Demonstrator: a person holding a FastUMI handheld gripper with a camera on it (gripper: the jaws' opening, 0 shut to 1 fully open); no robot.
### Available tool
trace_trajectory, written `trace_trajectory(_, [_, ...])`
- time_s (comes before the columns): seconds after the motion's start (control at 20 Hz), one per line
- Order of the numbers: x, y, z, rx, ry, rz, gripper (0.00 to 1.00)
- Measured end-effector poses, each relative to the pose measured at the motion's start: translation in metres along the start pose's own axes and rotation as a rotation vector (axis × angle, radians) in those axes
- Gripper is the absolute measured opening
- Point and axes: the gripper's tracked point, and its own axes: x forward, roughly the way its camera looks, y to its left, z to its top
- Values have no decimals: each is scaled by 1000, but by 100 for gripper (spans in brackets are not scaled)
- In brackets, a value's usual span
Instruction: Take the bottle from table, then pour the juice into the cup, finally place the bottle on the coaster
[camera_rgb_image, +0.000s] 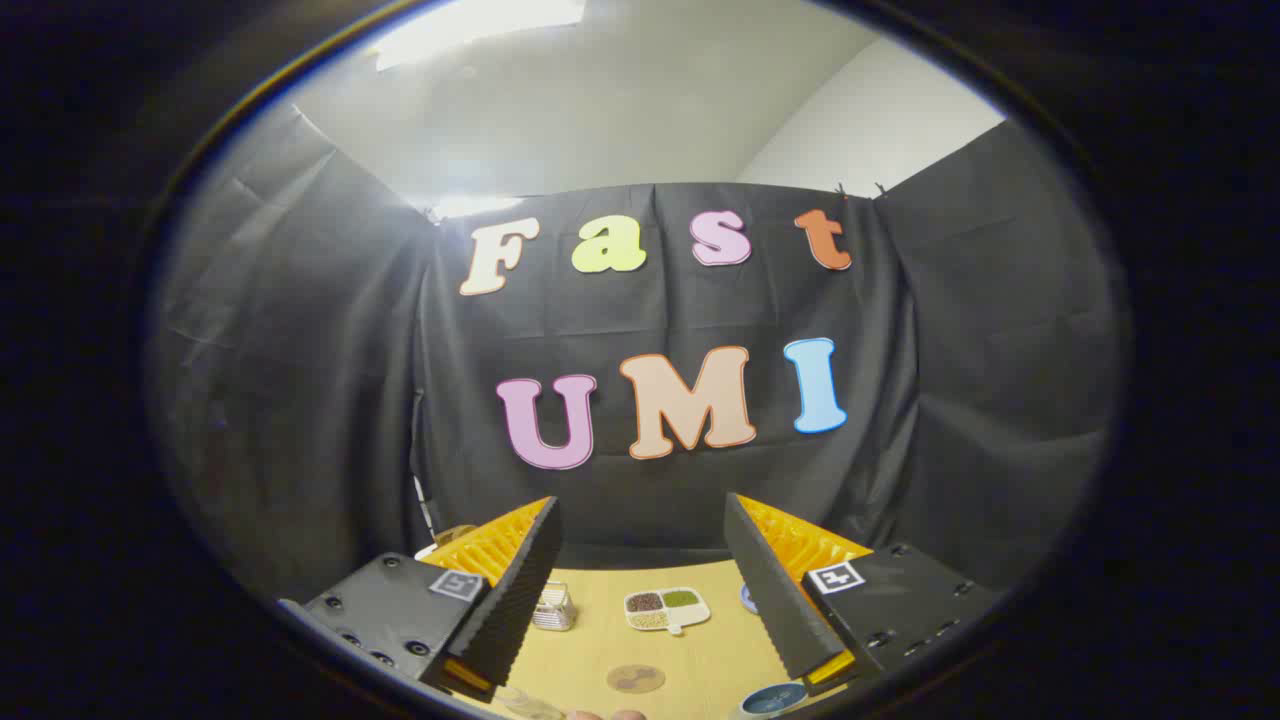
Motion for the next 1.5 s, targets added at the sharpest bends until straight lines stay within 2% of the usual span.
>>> trace_trajectory(0.85, [-21, 37, -21, 22, 15, 2, 100])
trace_trajectory(1.5, [-61, 98, -159, 7, 257, 64, 100])
